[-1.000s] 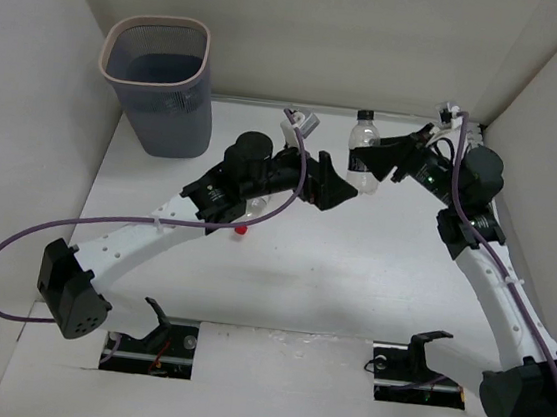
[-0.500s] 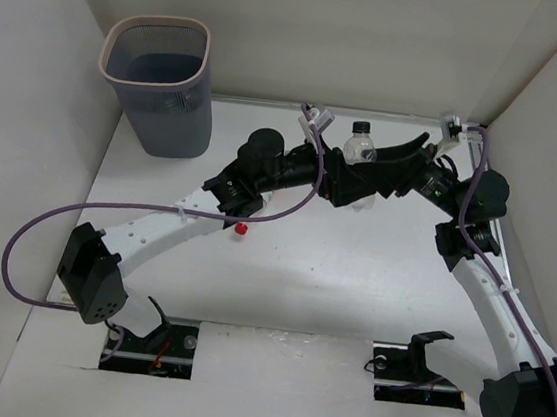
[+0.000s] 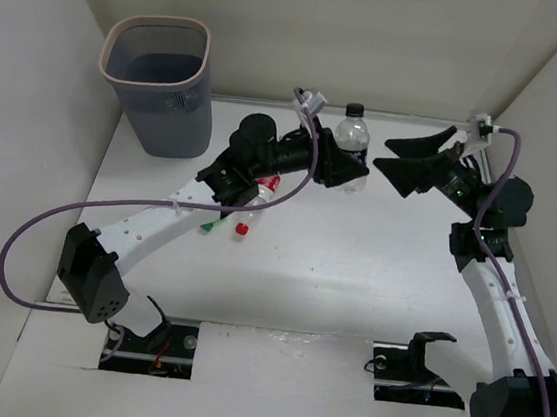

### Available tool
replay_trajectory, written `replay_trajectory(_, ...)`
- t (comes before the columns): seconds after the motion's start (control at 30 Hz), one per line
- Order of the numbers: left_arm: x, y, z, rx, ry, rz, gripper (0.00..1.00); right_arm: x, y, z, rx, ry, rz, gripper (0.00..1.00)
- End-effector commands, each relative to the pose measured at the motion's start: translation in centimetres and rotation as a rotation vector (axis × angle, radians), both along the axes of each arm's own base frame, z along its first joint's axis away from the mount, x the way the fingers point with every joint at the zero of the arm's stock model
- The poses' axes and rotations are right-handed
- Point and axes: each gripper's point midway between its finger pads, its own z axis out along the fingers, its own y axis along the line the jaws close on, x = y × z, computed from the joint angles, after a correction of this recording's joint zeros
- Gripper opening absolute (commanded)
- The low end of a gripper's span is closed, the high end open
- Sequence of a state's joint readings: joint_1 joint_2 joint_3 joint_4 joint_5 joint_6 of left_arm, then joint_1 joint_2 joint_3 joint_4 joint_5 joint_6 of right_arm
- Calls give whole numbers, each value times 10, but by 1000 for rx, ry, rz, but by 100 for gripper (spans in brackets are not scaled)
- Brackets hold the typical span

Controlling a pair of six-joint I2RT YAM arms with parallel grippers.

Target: Put the plastic bottles in the bin

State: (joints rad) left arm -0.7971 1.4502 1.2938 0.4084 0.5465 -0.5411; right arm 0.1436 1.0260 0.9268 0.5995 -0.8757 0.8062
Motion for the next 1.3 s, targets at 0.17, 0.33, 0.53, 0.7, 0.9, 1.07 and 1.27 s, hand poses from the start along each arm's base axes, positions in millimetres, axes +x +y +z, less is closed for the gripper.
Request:
replay_trajectory(0.17,103,104,82,0,-110,427,0,25,-77,-14,-21,52,-273,100)
replay_trajectory(0.33,172,198,105,22,-92,738,0,35,-87,-42,-35,125,-342,100)
replay_trajectory(0.53,240,321,117,-51,-33,952,0,40,-90,-68,-68,161,-365,100)
replay_trajectory(0.7,298,382,87,-7,44,1090,2,44,-85,-76,-100,170,-350,100)
replay_trajectory(0.9,343,437,65,16,126,1314,63,52,-69,-85,-168,191,-357,100)
replay_trajectory(1.07,324,431,80,47,78,1333,100,76,-41,-98,-282,294,-502,100)
replay_trajectory(1.27,268,431,114,64,35,1423,100,109,17,-146,-439,545,-661,100)
